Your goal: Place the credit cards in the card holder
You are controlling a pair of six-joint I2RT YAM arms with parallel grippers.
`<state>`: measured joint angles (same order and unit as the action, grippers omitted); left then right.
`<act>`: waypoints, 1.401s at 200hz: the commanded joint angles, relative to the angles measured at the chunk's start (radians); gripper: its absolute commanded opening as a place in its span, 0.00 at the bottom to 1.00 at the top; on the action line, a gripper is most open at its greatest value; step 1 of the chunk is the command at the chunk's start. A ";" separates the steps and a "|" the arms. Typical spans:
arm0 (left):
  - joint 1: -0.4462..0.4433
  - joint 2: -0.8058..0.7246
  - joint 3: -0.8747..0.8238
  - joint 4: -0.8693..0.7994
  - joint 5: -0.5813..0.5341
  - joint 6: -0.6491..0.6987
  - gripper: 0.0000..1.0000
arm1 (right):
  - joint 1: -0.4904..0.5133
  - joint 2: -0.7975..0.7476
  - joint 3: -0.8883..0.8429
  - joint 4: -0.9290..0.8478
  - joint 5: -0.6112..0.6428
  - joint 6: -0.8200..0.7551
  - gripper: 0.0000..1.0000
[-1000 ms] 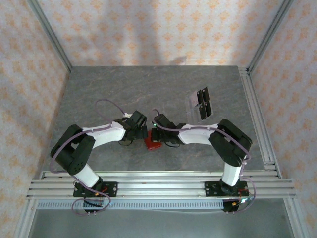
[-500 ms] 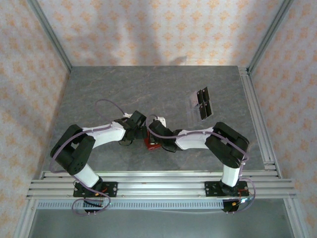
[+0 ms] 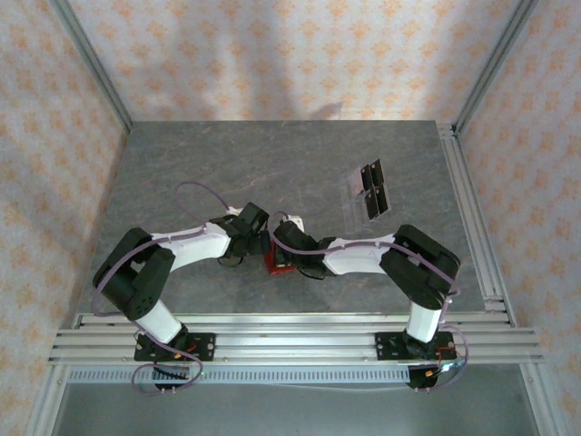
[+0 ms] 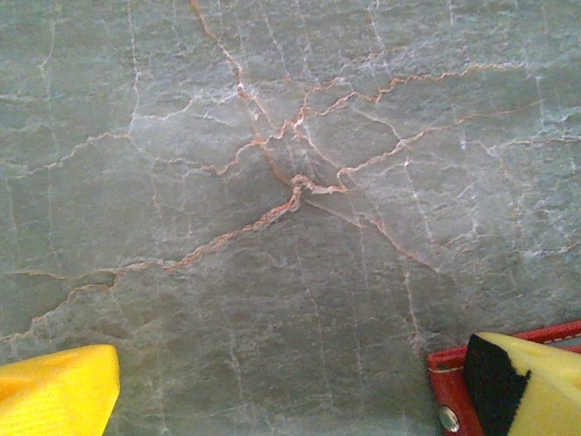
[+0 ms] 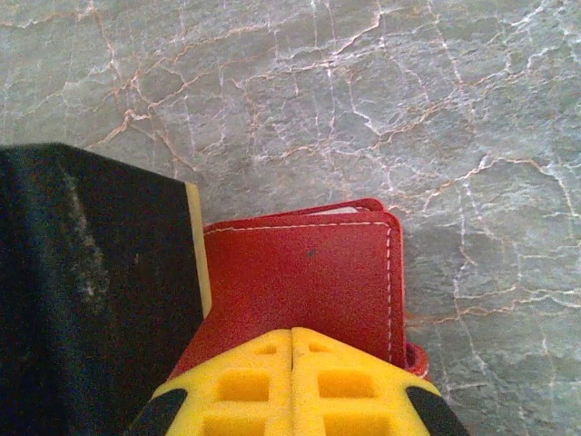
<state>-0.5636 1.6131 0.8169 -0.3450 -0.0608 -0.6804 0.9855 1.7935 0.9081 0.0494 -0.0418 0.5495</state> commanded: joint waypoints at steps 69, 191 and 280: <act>-0.004 0.080 -0.012 0.010 0.004 0.015 0.99 | 0.024 0.041 -0.099 -0.432 -0.135 -0.036 0.00; 0.010 -0.048 0.032 -0.080 -0.047 0.031 0.99 | 0.024 0.009 -0.003 -0.471 -0.124 -0.043 0.00; 0.001 -0.160 -0.001 -0.127 -0.017 0.035 0.99 | 0.005 -0.035 0.120 -0.533 -0.099 -0.058 0.00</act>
<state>-0.5613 1.4986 0.8295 -0.4225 -0.0826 -0.6601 0.9943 1.7565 1.0351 -0.3305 -0.1394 0.5037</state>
